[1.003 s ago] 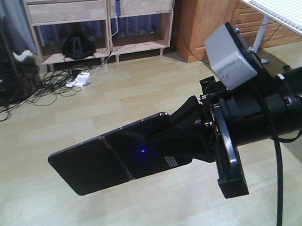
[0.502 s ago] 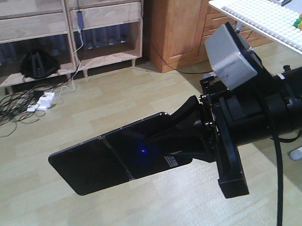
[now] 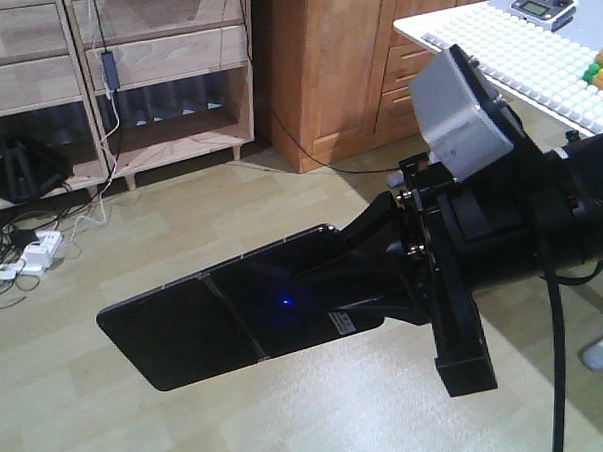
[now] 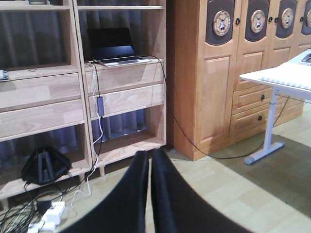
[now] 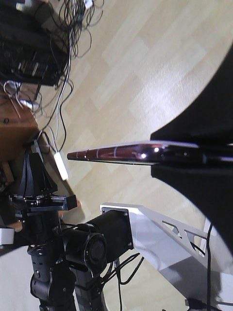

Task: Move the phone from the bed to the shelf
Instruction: 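Carry the phone in the right gripper while driving to the shelf unit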

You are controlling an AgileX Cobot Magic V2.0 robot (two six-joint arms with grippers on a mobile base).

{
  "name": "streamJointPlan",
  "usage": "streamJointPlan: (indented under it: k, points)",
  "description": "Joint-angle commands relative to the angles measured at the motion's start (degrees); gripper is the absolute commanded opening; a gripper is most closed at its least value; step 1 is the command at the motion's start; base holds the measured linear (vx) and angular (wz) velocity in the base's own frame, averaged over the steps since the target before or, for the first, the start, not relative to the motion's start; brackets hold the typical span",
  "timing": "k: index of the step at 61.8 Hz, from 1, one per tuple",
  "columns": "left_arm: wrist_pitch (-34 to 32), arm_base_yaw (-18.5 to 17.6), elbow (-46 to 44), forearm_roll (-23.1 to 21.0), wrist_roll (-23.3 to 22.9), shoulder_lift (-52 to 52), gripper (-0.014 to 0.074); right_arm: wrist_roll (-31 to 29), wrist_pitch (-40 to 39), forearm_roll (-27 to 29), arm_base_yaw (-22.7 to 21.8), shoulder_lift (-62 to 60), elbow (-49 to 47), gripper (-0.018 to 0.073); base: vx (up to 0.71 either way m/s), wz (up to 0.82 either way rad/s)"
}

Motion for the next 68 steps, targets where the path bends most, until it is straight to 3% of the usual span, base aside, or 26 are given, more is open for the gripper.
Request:
streamJointPlan:
  k: [1,68]
  points:
    - [-4.1,0.2,-1.4,-0.6,-0.5,-0.4,0.0001,-0.1,3.2,4.9,0.0,-1.6,-1.4,-0.0002,0.46,-0.03]
    - [-4.1,0.2,-1.4,-0.6,-0.5,-0.4,0.0001,-0.1,3.2,4.9,0.0,-1.6,-1.4,-0.0002,0.45,-0.01]
